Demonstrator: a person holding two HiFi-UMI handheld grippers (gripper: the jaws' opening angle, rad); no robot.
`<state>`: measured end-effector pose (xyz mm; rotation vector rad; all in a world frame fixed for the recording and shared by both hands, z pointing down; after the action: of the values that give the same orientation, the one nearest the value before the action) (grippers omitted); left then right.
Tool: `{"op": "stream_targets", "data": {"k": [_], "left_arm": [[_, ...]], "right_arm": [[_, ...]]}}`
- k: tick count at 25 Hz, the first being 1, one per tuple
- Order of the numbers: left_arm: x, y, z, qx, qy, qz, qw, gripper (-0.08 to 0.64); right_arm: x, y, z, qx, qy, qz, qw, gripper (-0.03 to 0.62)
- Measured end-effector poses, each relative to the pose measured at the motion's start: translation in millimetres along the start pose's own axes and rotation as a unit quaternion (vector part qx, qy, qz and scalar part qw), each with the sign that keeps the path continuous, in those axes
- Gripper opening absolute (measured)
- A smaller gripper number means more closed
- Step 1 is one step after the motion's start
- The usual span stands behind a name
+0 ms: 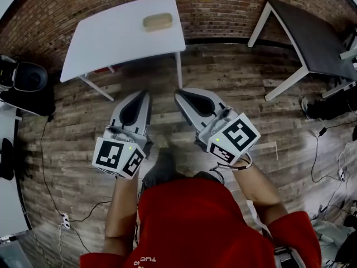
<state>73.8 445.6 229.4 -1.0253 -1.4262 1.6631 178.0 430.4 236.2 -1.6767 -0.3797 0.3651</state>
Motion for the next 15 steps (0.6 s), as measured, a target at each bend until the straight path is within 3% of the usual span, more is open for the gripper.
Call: {"op": "stream_targets", "data": {"k": [7, 15], "left_arm": [[-37.5, -1.9, 45.3, 0.003, -0.005, -0.001, 1.0, 0.014], [-101.0, 11.6, 137.5, -0.016, -0.014, 0.001, 0.9998, 0.014]], "right_arm": [[-42.7, -3.2, -37.1, 0.005, -0.012, 0.012, 1.0, 0.031], [-126.5, 7.2, -96.7, 0.006, -0.03, 0.0, 1.0, 0.031]]}}
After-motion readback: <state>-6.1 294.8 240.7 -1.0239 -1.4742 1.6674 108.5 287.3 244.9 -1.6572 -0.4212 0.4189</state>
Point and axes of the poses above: the fingertips, and each gripper's own axes: x backward along the fingers, z to its left, y out of its top, the point moved 3 cm from there along x, backward along the fingers, and after that the axes turned 6 degrees about z, right-handed, at the moved point
